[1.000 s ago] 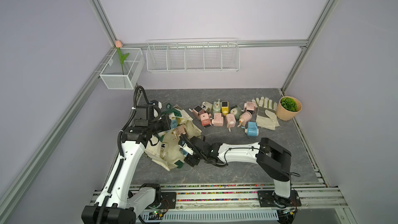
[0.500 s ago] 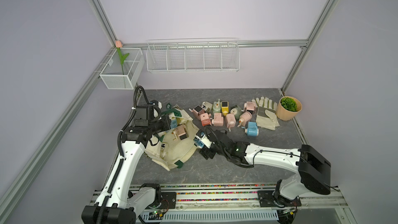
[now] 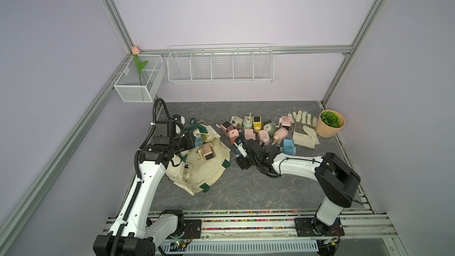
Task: Take out the pencil sharpeners from the tote bags
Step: Place the pencil sharpener at the center of the board.
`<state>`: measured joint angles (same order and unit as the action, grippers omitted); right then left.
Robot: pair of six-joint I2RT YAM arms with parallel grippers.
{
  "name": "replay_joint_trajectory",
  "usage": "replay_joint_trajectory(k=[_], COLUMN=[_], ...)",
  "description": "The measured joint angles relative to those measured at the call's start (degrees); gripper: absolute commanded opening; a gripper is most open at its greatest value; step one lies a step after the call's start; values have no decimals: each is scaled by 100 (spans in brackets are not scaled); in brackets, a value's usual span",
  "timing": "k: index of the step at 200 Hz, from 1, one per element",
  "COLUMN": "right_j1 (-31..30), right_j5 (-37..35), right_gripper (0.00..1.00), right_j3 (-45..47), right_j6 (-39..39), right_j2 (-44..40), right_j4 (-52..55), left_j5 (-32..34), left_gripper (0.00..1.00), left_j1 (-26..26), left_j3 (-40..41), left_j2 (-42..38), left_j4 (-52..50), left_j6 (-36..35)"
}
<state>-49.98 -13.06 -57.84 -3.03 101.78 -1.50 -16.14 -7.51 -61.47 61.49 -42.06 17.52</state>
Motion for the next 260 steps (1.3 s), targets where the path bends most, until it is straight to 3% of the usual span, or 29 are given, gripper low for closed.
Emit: replay_joint_trajectory(k=[73, 161, 219, 260], right_j1=[79, 81, 81, 81], right_j5=[149, 94, 48, 90], right_gripper=[81, 98, 98, 93], right_j3=[-857, -1521, -1331, -549], right_j6=[-203, -472, -474, -468], right_j2=[984, 1537, 1377, 232], right_j4=[116, 295, 243, 142], left_j5=[0, 4, 4, 2], left_gripper=[0, 0, 0, 0], left_j1=[2, 13, 13, 13], left_j3=[0, 0, 0, 0], left_j2=[0, -2, -2, -7], left_j4=[0, 15, 17, 13], left_j6=[0, 0, 0, 0])
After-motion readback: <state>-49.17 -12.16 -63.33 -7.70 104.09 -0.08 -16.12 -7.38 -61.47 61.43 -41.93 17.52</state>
